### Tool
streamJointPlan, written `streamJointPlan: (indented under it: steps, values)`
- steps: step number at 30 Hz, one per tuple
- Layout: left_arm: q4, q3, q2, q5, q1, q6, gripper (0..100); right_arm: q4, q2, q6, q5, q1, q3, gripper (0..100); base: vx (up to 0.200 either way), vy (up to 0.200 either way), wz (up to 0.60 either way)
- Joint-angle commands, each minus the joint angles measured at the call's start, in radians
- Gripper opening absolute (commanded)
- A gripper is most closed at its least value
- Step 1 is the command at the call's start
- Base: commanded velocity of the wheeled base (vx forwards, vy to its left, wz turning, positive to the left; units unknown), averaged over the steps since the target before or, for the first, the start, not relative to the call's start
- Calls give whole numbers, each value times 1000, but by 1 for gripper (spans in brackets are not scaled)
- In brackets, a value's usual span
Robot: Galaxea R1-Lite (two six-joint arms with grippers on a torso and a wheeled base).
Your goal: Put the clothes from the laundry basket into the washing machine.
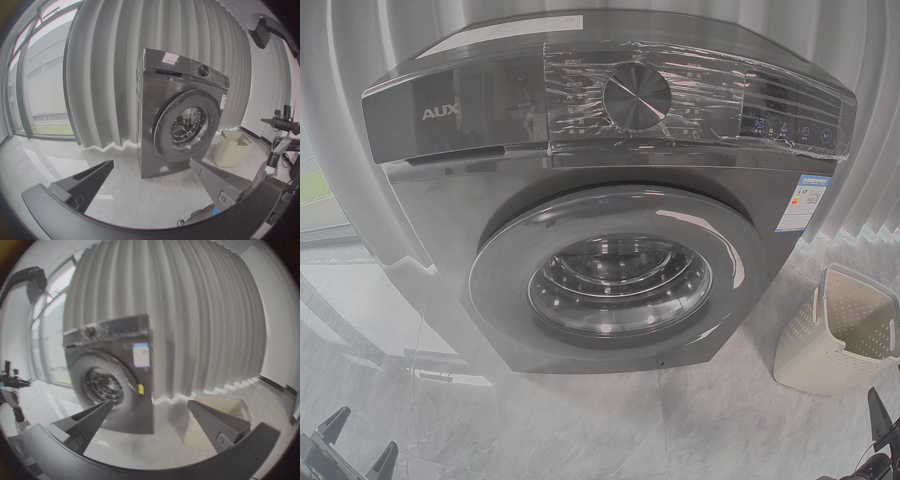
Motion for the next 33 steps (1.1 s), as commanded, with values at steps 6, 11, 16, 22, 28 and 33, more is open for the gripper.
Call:
streamJointPlan:
  steps: [6, 11, 16, 22, 28, 33]
  values:
    - [2, 18, 0, 1, 0, -1, 100, 106, -86, -71, -127, -104, 33, 100, 0, 0, 0]
    - [0, 18, 1, 1, 8, 0, 100, 103, -90, -68, -66, -98, 33, 100, 0, 0, 0]
    - [2, 18, 1, 3, 94, 2, 100, 106, -90, -79, -15, -98, 33, 100, 0, 0, 0]
    - [2, 18, 1, 3, 94, 3, 100, 104, -90, -93, -3, -98, 33, 100, 0, 0, 0]
    - [2, 18, 1, 3, 100, 2, 100, 118, -90, -71, 167, -96, 33, 100, 0, 0, 0]
    - [2, 18, 1, 3, 104, 2, 100, 193, -89, -34, -24, -98, 33, 100, 0, 0, 0]
